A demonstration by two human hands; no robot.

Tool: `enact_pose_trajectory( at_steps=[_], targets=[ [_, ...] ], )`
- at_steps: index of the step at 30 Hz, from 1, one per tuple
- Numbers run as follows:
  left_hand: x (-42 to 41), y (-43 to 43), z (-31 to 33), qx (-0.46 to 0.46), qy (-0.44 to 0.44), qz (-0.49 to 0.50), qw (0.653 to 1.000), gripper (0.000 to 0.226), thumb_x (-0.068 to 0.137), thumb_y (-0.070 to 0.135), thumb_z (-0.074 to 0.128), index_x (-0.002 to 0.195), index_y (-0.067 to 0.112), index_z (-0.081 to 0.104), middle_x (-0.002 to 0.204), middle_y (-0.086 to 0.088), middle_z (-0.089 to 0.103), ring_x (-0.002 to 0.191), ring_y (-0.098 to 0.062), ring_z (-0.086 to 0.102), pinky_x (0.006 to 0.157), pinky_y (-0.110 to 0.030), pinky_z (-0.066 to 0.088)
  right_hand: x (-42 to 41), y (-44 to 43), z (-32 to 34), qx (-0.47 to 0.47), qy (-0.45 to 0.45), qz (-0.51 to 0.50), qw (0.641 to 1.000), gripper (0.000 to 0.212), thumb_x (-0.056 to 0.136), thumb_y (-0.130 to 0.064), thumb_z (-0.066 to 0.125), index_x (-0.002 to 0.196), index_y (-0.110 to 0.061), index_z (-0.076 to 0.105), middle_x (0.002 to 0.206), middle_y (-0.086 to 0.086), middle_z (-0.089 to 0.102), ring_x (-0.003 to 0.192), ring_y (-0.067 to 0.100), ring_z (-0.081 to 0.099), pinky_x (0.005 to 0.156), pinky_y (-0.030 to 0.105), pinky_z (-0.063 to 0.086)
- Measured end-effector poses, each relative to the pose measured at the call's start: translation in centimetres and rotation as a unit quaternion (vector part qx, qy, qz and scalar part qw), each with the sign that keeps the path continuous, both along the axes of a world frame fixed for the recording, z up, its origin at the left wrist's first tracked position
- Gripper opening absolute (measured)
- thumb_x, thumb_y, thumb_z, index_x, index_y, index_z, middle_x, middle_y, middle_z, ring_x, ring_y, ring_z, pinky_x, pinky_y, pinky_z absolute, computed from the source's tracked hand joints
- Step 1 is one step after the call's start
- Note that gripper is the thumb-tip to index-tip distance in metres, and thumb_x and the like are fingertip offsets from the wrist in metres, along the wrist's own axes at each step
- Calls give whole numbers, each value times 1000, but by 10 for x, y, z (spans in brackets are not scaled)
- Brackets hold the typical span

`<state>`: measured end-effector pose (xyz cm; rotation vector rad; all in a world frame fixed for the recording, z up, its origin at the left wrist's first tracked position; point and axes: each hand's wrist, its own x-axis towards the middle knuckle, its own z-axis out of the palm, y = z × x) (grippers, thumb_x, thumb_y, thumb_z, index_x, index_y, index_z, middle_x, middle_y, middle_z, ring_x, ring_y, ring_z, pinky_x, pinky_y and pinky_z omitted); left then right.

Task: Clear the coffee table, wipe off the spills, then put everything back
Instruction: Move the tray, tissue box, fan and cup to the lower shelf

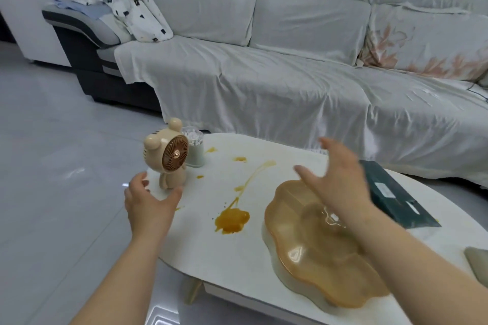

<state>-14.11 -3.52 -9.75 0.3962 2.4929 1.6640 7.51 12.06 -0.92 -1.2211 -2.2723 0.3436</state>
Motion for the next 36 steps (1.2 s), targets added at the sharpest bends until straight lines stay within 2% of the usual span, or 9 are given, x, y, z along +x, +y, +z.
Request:
enact_pose_trajectory(
  at_steps=[3,8,14,18,21,25,32,34,36],
  targets=[
    [-23,5,-11,-20,-47,-46,998,94,68,24,75,141,17,16,146,-10,31,133,-30,31,108,-48,29,-67,-5,-26,-133,42,100,985,71,75,-32,68,135,-20,31,133,3,48,122,21,44,98,33,35],
    [-42,16,-30,-5,-55,-74,996,91,64,24,78,137,21,24,145,-5,35,134,-25,31,109,-45,29,-161,8,-72,-270,23,157,950,83,76,-29,69,141,-19,17,146,5,33,133,21,34,104,35,34],
    [-45,32,-29,-44,10,-37,998,64,62,30,78,114,14,45,111,-7,57,120,-32,44,104,-44,30,-227,19,-97,-261,14,175,949,93,72,-34,71,143,-19,12,146,7,33,133,28,28,108,39,25],
    [-51,37,-34,-87,23,-23,996,42,67,31,73,98,14,49,99,-8,56,113,-32,45,108,-48,23,-247,20,-108,-260,19,158,952,89,68,-38,70,139,-28,18,129,14,46,122,32,35,102,37,28],
    [-52,39,-39,-116,52,-23,992,27,71,30,67,83,17,47,84,0,46,104,-32,48,109,-48,20,-253,19,-111,-241,5,139,960,69,70,-36,68,129,-23,34,115,19,52,115,34,40,94,35,33],
    [-50,39,-38,-105,46,26,993,36,67,32,69,84,20,40,86,2,47,115,-27,45,111,-39,3,-255,13,-109,-249,-3,135,959,50,72,-37,64,112,-15,43,112,20,51,110,35,42,87,35,32],
    [-50,39,-43,-158,57,43,985,41,67,42,63,85,5,58,98,-13,61,119,-30,42,112,-45,2,-236,7,-108,-268,33,137,953,47,75,-37,63,109,-12,44,113,14,54,111,31,45,97,37,36],
    [-49,39,-39,-128,56,36,990,34,69,40,64,77,8,58,91,-12,65,112,-27,48,111,-42,5,-231,7,-107,-298,71,136,942,43,75,-33,64,107,-13,44,110,9,57,109,30,50,98,42,41],
    [-47,39,-33,-89,53,21,994,31,67,44,61,67,13,58,74,-4,64,91,-19,53,110,-39,12,-228,9,-105,-326,119,126,929,35,75,-28,64,99,-16,43,100,3,56,106,28,53,94,42,45]
  ],
)
